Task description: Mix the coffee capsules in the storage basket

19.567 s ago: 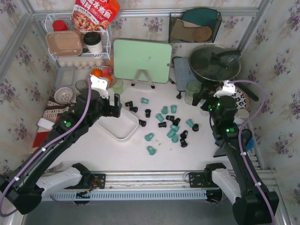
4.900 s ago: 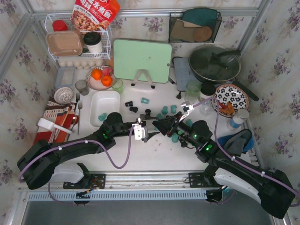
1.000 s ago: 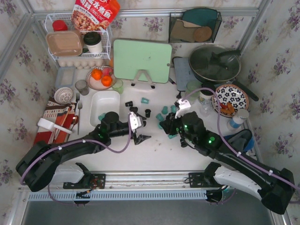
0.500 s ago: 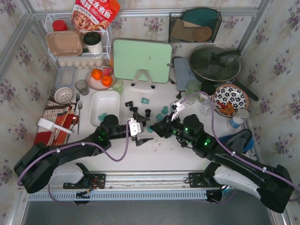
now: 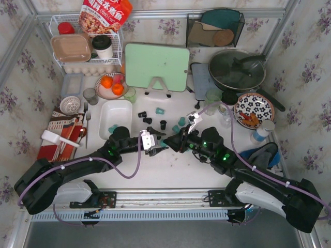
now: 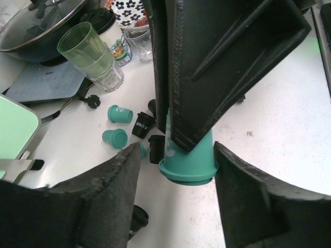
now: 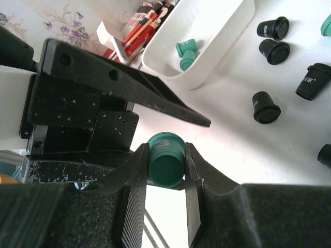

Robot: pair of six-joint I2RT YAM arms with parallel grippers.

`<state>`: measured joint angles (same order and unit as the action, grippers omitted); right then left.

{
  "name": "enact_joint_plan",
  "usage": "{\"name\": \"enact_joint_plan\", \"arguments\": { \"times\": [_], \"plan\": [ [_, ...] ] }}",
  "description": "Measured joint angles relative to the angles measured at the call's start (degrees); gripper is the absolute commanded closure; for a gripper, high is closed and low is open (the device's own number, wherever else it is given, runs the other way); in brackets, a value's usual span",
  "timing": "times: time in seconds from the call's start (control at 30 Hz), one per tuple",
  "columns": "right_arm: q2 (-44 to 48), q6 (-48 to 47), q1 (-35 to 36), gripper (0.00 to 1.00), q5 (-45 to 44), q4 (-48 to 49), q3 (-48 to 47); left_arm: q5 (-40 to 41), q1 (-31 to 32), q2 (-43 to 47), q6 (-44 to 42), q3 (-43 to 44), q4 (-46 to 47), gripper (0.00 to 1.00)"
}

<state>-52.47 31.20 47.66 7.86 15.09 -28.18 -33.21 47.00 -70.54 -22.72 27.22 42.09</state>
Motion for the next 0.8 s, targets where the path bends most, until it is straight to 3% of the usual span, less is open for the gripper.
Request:
{"name": "enact_joint_plan", "arguments": {
  "times": [0.13,0.27,0.53,0.7,0.8],
  "plan": [
    [0.00,0.39,-0.04,0.75,-0.02,1.01,0.11,0.15,0.15,0.26,0.00,-0.09,0.07,0.49],
    [0.02,0.81,-0.04,0.64,-0.17,1.18,0.11,0.11,0.22,0.50,0.13,-0.31,0.04,0.55],
    [1.68,0.74,0.00,0.47,-1.66,-0.68,-1.01,2.67,0.15,1.22,0.50,-0.61,0.63,0.58],
    [5.99,-1.01,0.00,0.45,-5.75,-5.01,-3.37,6.62,-0.31,0.68,1.92,-0.66,1.40,0.57],
    [7.87,-1.60,0.00,0.47,-10.82,-9.42,-5.44,13.75,-1.86,0.15,3.96,-0.22,0.74,0.57]
  ]
}}
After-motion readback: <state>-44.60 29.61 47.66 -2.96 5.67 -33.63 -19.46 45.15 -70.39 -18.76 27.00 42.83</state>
